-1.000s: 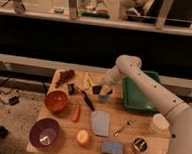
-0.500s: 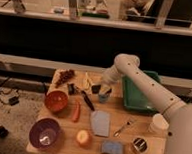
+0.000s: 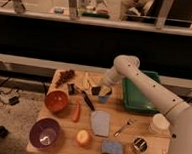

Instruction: Place eraser in plastic cup

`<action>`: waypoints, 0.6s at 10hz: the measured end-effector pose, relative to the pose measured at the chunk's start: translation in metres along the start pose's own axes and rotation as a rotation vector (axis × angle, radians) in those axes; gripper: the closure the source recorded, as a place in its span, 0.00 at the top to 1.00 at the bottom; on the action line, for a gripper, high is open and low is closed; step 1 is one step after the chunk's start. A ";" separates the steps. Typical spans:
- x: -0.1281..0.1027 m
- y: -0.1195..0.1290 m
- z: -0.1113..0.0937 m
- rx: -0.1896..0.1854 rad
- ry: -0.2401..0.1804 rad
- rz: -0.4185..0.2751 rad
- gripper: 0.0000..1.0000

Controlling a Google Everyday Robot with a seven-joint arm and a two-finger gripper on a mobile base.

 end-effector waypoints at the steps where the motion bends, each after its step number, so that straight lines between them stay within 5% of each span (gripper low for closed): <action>1: 0.000 0.000 -0.001 0.001 0.002 0.001 0.10; 4: 0.001 0.000 -0.002 0.002 0.009 -0.001 0.12; 6: 0.001 0.000 -0.002 0.002 0.008 -0.001 0.27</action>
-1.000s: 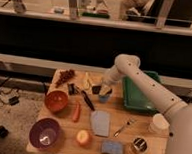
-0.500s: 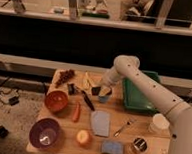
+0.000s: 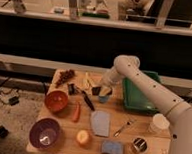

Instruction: Place eraser in plastic cup

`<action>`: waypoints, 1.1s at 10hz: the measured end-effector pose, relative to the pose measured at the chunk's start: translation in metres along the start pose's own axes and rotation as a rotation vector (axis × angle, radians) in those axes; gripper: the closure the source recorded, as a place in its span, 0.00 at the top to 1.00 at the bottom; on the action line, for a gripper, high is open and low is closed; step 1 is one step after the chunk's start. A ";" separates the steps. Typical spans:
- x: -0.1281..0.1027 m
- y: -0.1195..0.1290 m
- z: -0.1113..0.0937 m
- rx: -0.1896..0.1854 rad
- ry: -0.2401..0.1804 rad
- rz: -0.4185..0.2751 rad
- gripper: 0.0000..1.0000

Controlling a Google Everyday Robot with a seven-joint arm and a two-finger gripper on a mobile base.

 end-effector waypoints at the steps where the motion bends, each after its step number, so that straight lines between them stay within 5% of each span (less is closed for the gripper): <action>1: 0.000 0.000 0.000 0.000 0.000 0.000 0.38; 5: 0.000 0.000 0.000 0.000 0.000 -0.001 0.76; 11: 0.000 0.000 0.001 -0.001 0.000 0.000 0.80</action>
